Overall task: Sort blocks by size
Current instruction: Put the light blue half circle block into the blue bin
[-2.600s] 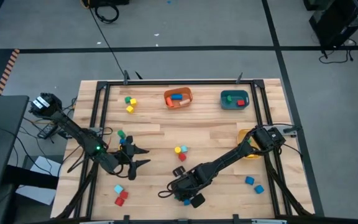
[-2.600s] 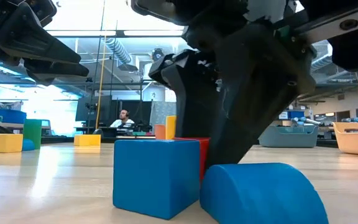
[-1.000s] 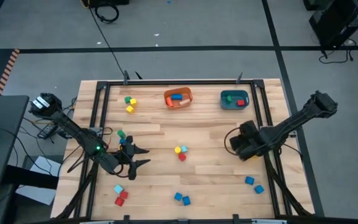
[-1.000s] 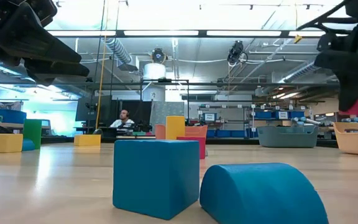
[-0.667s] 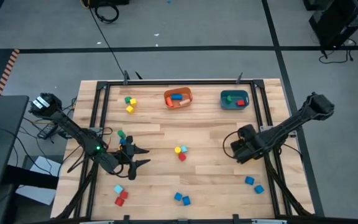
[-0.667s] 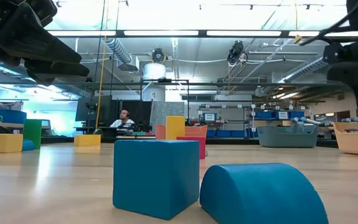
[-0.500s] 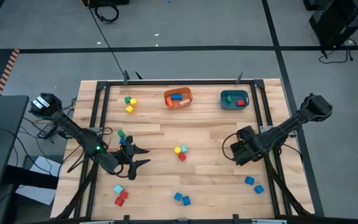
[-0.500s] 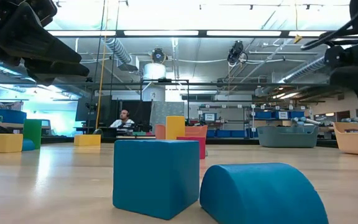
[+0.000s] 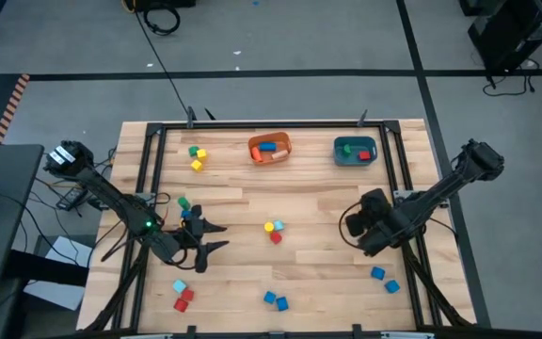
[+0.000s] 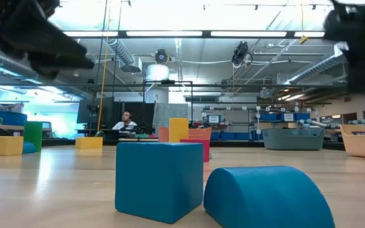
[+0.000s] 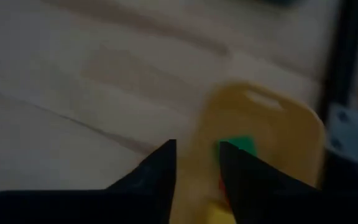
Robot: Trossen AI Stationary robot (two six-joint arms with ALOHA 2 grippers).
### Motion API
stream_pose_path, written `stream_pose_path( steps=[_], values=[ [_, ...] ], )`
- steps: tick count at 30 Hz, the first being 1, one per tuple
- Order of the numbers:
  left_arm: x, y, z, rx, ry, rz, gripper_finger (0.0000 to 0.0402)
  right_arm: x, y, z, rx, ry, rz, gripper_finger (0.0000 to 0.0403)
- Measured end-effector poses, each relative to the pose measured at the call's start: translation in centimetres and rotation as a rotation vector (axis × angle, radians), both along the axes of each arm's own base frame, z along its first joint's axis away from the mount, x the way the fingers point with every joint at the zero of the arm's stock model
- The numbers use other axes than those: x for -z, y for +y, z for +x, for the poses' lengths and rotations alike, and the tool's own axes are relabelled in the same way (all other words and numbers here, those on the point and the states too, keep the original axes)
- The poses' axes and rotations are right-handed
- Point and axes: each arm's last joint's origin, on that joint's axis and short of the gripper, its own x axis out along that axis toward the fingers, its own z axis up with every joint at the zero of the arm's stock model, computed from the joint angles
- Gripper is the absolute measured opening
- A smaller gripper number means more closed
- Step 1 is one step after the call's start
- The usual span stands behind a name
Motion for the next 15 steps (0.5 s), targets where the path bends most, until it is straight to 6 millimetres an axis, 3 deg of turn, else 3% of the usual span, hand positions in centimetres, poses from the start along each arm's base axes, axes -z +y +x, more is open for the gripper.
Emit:
stream_pose_path(
  steps=[5, 10, 15],
  values=[
    [-1.6, -0.6, 0.6, 0.011, 0.049, 0.066, 0.0159, -1.5, 1.2, 2.2, -0.093, -0.252, -0.132, 0.0075],
    [-2.7, -0.8, 0.7, -0.040, 0.174, 0.019, 0.0130, -0.8, 3.1, 5.3, -0.253, -0.384, -0.200, 0.0019],
    [-3.8, -1.3, 0.0, -0.077, 0.281, -0.113, 0.0100, 0.2, 4.5, 7.5, -0.387, -0.400, -0.225, 0.0020]
  ],
)
